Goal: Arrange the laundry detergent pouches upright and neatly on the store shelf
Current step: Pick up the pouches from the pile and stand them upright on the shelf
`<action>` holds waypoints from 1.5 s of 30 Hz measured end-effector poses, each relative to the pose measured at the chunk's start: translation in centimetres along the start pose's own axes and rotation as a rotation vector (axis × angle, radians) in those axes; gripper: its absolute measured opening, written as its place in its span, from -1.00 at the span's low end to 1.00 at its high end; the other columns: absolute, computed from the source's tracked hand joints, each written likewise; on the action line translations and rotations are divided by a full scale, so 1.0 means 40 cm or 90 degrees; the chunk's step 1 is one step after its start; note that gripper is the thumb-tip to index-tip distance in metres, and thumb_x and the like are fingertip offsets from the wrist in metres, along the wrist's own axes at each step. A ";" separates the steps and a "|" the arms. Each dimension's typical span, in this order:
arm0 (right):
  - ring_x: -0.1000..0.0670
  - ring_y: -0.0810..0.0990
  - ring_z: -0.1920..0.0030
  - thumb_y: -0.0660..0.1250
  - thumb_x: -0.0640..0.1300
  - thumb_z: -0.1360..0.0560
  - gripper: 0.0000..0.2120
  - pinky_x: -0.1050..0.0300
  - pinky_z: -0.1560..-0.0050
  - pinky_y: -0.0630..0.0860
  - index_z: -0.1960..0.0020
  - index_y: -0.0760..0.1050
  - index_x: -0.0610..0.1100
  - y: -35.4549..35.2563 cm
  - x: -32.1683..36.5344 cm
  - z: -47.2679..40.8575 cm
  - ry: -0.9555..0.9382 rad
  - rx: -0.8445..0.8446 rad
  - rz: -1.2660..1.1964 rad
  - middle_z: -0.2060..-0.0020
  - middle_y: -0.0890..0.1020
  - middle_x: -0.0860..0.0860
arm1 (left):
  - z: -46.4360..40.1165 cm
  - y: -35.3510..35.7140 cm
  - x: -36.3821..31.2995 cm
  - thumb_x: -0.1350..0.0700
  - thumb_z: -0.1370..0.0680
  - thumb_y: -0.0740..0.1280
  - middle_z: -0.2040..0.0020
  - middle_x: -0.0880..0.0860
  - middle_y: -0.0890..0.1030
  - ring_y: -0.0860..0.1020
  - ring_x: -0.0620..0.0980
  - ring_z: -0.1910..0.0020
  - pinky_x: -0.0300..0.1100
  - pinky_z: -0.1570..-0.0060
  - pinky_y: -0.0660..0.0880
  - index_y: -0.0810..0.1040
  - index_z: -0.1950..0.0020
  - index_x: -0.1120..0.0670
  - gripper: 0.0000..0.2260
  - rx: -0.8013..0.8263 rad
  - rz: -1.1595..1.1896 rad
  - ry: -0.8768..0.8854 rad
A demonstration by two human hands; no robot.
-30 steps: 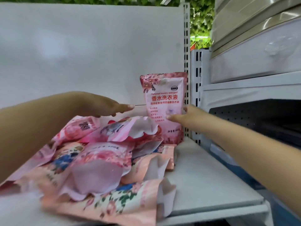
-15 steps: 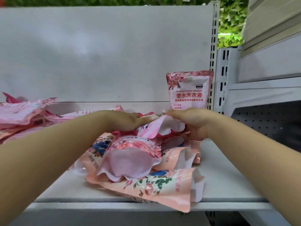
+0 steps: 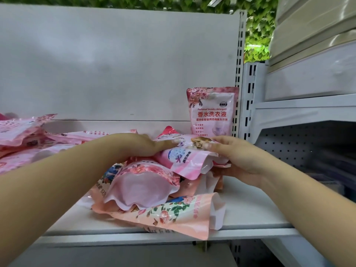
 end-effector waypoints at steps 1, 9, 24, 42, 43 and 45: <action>-0.02 0.54 0.36 0.34 -0.18 -0.47 -0.84 0.17 0.44 0.51 -0.05 0.52 -0.15 -0.005 0.000 0.007 -0.005 -0.005 -0.021 0.20 0.62 -0.12 | 0.002 0.000 -0.007 -0.48 -0.25 0.09 -0.40 0.13 0.34 0.38 0.14 -0.28 -0.08 -0.27 0.27 0.22 -0.45 0.11 -0.06 -0.003 -0.031 0.009; -0.03 0.56 0.18 0.37 -0.26 -0.42 -0.73 0.08 0.10 0.54 -0.08 0.47 -0.04 -0.044 -0.010 0.053 -0.014 0.011 -0.072 0.09 0.63 -0.05 | 0.021 -0.006 -0.054 -0.35 -0.28 0.29 -0.45 0.15 0.28 0.33 0.16 -0.37 -0.09 -0.33 0.24 0.02 -0.51 0.03 -0.06 -0.056 -0.039 0.112; 0.06 0.63 0.36 0.35 -0.35 -0.15 -0.57 0.17 0.35 0.54 0.05 0.39 -0.03 -0.060 0.066 0.095 -0.264 0.012 -0.249 0.32 0.67 0.06 | 0.109 -0.134 -0.147 0.36 -0.31 0.47 -0.10 0.02 0.41 0.51 -0.09 0.10 -0.23 0.39 0.59 0.24 -0.44 0.01 -0.22 -0.247 0.713 0.341; -0.11 0.64 -0.03 0.46 -0.16 -0.20 -0.21 -0.14 -0.10 0.53 -0.39 0.28 0.02 -0.121 0.029 0.097 -0.198 -0.046 -0.069 -0.04 0.66 -0.10 | 0.042 -0.074 -0.303 0.42 -0.35 0.41 0.35 0.12 0.65 0.61 -0.03 0.48 -0.19 0.45 0.58 0.52 -0.12 0.28 -0.65 -0.042 0.981 0.285; -0.09 0.65 0.01 0.43 -0.20 -0.28 -0.38 -0.11 -0.06 0.57 -0.31 0.37 -0.04 -0.130 0.040 0.100 -0.204 -0.056 -0.097 0.00 0.67 -0.07 | 0.048 -0.069 -0.321 0.42 -0.36 0.41 0.41 0.10 0.64 0.61 -0.02 0.49 -0.18 0.46 0.58 0.54 -0.05 0.26 -0.71 -0.027 0.961 0.288; 0.00 0.67 0.09 0.34 -0.31 -0.40 -0.66 0.06 0.05 0.62 -0.16 0.46 -0.10 -0.153 0.057 0.110 -0.229 -0.100 -0.115 0.09 0.68 -0.02 | 0.063 -0.052 -0.360 0.39 -0.39 0.38 0.42 0.09 0.64 0.61 -0.02 0.47 -0.18 0.45 0.58 0.55 0.07 0.23 -0.84 0.031 0.918 0.303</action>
Point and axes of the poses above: each hand's wrist, its own z-axis away from the middle knuckle, its own y-axis out of the palm, x = y × z, the point moved 7 cm from there along -z, towards the middle knuckle
